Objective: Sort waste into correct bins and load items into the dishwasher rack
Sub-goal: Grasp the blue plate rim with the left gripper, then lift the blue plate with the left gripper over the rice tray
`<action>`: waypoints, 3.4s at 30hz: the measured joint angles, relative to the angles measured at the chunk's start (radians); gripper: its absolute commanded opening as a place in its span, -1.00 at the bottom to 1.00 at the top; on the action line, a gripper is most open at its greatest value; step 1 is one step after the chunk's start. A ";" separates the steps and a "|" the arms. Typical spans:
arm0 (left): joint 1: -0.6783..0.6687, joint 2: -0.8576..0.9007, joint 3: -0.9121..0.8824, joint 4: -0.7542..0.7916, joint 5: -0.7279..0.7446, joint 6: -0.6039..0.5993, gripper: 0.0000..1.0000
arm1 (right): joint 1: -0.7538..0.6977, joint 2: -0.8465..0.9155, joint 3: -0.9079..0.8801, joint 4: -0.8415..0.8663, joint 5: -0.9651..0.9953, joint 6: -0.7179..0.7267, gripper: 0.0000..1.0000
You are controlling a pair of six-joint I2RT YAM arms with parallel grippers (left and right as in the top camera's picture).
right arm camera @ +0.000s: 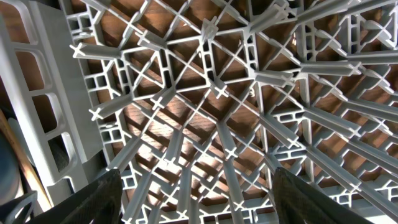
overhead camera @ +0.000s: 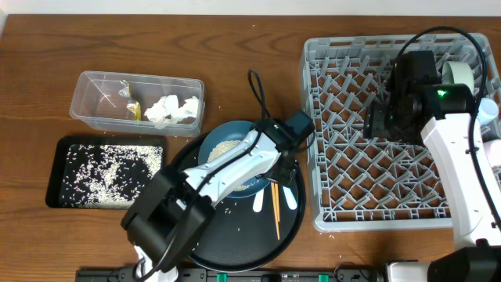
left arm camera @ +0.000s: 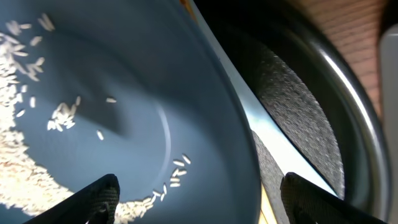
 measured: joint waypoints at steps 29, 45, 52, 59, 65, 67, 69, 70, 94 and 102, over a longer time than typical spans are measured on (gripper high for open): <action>-0.006 0.051 0.003 -0.071 -0.091 0.011 -0.88 | 0.000 0.000 0.000 -0.011 -0.003 0.000 0.44; -0.005 -0.018 0.003 -0.158 -0.135 0.011 -0.88 | 0.000 0.000 0.000 -0.015 -0.002 0.000 0.43; -0.001 -0.180 0.003 -0.178 -0.135 0.011 -0.88 | 0.000 0.000 0.000 -0.020 -0.003 0.000 0.43; 0.089 -0.300 0.003 -0.206 -0.135 0.011 -0.88 | 0.000 0.000 0.000 -0.025 -0.002 0.000 0.43; 0.232 -0.378 0.003 -0.245 -0.133 0.011 -0.88 | 0.000 0.000 0.000 -0.025 -0.002 0.000 0.42; 0.285 -0.397 0.003 -0.247 -0.120 0.011 -0.88 | 0.000 0.000 0.000 -0.025 -0.002 0.000 0.43; 0.352 -0.411 0.003 -0.247 -0.087 0.011 -0.88 | 0.000 0.000 0.000 -0.025 -0.002 0.000 0.43; 0.389 -0.415 0.003 -0.246 -0.064 0.013 -0.88 | 0.000 0.000 0.000 -0.025 -0.002 0.000 0.43; 1.170 -0.417 0.003 -0.216 0.636 0.336 -0.88 | 0.000 0.000 0.000 -0.029 -0.002 0.000 0.42; 1.366 -0.417 0.003 -0.216 0.901 0.433 -0.88 | 0.000 0.000 0.000 -0.029 -0.002 0.000 0.42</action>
